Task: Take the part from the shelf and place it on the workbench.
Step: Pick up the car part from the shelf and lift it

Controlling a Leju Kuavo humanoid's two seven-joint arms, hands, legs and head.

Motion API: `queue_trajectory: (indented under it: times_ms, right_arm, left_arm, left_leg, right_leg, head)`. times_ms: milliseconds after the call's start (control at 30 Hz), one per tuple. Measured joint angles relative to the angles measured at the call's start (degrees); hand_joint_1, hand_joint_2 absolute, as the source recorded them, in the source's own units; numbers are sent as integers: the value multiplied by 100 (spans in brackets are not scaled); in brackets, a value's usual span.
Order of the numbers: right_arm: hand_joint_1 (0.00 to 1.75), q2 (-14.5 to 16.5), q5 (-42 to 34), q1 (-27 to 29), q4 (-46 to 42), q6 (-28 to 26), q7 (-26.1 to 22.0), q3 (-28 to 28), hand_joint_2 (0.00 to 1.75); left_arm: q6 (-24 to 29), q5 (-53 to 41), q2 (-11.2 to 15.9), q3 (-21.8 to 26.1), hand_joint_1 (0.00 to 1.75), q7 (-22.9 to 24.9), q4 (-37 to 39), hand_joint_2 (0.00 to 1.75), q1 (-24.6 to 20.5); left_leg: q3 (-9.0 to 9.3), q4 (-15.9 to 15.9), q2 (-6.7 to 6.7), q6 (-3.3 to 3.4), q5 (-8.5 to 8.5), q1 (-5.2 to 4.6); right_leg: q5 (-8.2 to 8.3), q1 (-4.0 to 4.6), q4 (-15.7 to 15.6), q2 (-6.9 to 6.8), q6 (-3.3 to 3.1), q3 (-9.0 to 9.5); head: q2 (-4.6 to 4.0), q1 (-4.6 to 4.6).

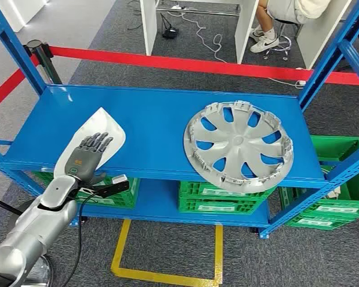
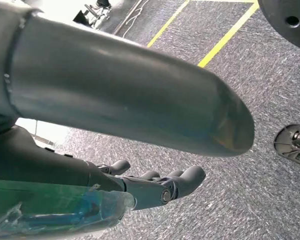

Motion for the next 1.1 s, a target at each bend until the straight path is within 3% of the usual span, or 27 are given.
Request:
queue_trajectory:
  times_ms: [1100]
  right_arm:
    - [0,54,-11,-32,-22,-45,53,0,0]
  left_arm:
    - [-187,116,85,-87,0,167,2,175,227]
  left_leg:
    - [0,0,0,0,0,-1]
  right_leg:
    - [0,0,0,0,0,1]
  head:
    - [0,0]
